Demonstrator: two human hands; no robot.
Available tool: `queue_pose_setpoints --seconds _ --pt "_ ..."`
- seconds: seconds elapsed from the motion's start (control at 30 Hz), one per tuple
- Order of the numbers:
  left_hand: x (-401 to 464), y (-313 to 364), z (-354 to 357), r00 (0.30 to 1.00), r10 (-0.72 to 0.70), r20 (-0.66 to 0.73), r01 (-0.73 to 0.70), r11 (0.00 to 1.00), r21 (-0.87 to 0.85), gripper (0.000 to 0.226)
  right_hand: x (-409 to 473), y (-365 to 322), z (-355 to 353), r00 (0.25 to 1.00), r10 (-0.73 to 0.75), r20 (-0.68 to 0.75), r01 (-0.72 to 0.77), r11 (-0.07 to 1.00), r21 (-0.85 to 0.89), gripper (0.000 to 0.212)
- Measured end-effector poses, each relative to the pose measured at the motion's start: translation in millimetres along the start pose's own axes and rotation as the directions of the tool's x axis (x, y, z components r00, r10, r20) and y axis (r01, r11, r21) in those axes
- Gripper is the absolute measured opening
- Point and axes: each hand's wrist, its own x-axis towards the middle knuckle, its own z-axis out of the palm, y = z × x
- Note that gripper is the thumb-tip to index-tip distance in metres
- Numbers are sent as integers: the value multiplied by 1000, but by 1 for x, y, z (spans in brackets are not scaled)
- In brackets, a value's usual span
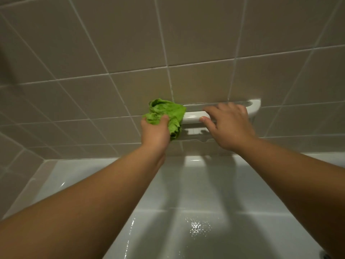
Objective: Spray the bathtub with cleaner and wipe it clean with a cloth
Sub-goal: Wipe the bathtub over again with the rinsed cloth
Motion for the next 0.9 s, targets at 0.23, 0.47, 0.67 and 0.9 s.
queue_pose_setpoints --seconds 0.23,0.47,0.67,0.9 --pt "-1 -4 -5 990 140 -2 -139 983 117 76 -1 -5 -3 999 30 20 -30 1000 -9 35" --pt "-5 -8 12 995 29 -97 -27 999 24 61 -3 -2 -12 998 -3 63 -3 995 101 35" --pt "-31 -17 50 996 -80 -39 79 997 -14 62 -40 30 -26 978 136 -156 -84 949 303 34" --pt "-49 -15 98 973 -185 -135 155 966 -208 65 -99 76 -23 942 324 -89 -265 879 397 26"
